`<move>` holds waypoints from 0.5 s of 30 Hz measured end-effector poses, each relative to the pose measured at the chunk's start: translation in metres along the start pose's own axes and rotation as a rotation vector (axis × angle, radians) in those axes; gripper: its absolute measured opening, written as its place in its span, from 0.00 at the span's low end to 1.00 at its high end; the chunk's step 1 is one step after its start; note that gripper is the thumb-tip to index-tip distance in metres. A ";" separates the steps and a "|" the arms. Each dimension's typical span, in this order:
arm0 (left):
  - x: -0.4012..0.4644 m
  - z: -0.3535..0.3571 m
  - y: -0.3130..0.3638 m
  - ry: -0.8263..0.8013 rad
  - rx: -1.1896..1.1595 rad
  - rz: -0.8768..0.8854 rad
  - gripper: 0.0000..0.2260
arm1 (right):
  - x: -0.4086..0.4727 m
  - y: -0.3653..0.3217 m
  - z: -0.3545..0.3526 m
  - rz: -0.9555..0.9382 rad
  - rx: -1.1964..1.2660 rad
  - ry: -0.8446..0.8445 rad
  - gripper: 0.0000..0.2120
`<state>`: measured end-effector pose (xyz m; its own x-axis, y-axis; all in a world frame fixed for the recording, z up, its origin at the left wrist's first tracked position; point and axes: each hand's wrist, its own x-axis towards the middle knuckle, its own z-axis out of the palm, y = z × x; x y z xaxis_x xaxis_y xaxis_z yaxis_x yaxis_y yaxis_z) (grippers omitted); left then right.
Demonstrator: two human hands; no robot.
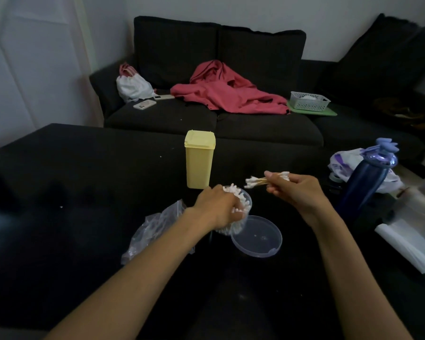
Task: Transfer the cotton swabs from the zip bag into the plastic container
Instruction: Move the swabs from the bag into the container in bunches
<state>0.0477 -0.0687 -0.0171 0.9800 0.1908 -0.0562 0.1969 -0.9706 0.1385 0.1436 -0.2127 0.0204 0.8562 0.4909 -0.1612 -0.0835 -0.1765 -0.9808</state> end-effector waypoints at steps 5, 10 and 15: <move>-0.021 -0.005 -0.025 -0.114 -0.047 0.143 0.13 | -0.010 0.004 -0.004 0.074 -0.136 -0.146 0.07; -0.047 -0.003 -0.048 0.015 -0.152 0.183 0.14 | -0.009 -0.001 0.010 0.098 -0.244 -0.264 0.09; -0.054 0.001 -0.052 0.070 -0.198 0.172 0.12 | -0.002 0.002 0.031 0.044 -0.372 -0.255 0.08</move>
<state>-0.0155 -0.0289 -0.0226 0.9978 0.0418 0.0521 0.0222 -0.9434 0.3310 0.1258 -0.1877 0.0154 0.6990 0.6623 -0.2697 0.1120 -0.4739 -0.8734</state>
